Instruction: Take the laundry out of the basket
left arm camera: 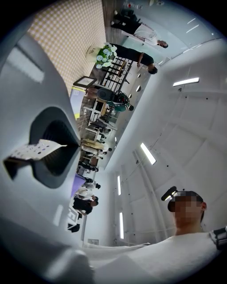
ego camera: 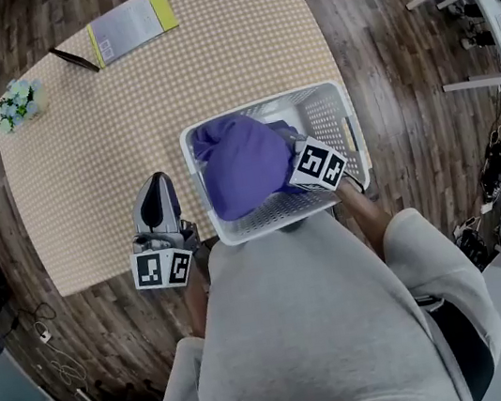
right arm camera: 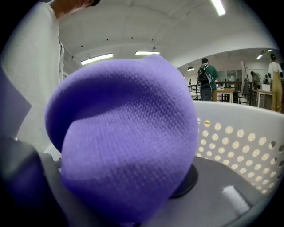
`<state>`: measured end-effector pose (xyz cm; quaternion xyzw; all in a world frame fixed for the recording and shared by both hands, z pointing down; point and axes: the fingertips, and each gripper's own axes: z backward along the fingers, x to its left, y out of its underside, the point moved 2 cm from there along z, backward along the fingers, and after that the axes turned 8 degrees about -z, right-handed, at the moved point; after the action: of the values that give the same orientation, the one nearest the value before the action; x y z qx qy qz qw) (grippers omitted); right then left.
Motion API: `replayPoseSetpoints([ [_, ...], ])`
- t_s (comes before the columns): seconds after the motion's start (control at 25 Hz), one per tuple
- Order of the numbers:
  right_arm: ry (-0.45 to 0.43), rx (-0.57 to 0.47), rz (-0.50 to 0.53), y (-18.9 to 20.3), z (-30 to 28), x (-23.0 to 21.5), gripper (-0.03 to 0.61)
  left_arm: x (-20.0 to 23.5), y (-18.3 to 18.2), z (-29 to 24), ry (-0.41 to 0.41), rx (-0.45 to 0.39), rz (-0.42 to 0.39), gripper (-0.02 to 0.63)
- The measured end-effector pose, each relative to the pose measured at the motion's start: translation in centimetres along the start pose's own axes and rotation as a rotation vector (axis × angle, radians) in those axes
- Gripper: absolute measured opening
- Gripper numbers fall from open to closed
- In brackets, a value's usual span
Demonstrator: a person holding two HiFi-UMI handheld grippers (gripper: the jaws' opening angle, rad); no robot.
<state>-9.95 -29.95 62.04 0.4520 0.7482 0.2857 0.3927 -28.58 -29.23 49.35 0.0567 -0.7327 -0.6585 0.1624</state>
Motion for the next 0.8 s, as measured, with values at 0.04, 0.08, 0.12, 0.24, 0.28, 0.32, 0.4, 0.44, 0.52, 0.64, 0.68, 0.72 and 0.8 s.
replayPoseSetpoints([
  [0.04,0.012,-0.024,0.004,-0.5,0.4,0.1,0.229,-0.2,-0.2,0.0,0.003,-0.006,-0.004,0.011],
  [0.08,0.024,-0.047,0.008,-1.0,0.8,0.3,0.229,-0.5,-0.4,0.0,0.007,-0.013,-0.009,0.011],
  [0.12,0.037,-0.075,0.006,-1.5,1.3,0.4,0.229,-0.8,-0.7,0.0,0.012,-0.02,-0.015,0.011],
  [0.24,0.073,-0.217,-0.068,-3.3,3.0,0.2,0.229,-1.5,-1.8,0.0,0.027,-0.042,-0.036,0.011],
  [0.28,0.083,-0.277,-0.113,-3.9,3.8,0.0,0.229,-1.7,-2.1,0.0,0.032,-0.047,-0.043,0.011],
  [0.32,0.088,-0.34,-0.162,-4.4,4.5,-0.3,0.229,-1.9,-2.4,0.1,0.036,-0.053,-0.049,0.011],
  [0.4,0.088,-0.461,-0.259,-5.2,6.0,-0.8,0.229,-2.2,-2.9,0.2,0.044,-0.064,-0.059,0.011],
  [0.44,0.085,-0.518,-0.304,-5.5,6.7,-0.9,0.229,-2.4,-3.2,0.2,0.047,-0.069,-0.064,0.011],
  [0.52,0.088,-0.611,-0.368,-5.8,8.1,-1.1,0.229,-2.9,-3.7,0.2,0.053,-0.079,-0.074,0.011],
  [0.64,0.118,-0.664,-0.379,-6.1,9.5,-1.5,0.229,-3.9,-4.3,-0.1,0.064,-0.089,-0.09,0.011],
  [0.68,0.125,-0.667,-0.368,-6.2,9.7,-1.6,0.229,-4.1,-4.3,-0.2,0.067,-0.09,-0.094,0.011],
  [0.72,0.129,-0.667,-0.356,-6.2,9.9,-1.6,0.23,-4.4,-4.3,-0.2,0.069,-0.091,-0.097,0.011],
  [0.8,0.131,-0.664,-0.336,-6.2,10.2,-1.5,0.23,-4.9,-4.0,-0.2,0.07,-0.087,-0.105,0.011],
])
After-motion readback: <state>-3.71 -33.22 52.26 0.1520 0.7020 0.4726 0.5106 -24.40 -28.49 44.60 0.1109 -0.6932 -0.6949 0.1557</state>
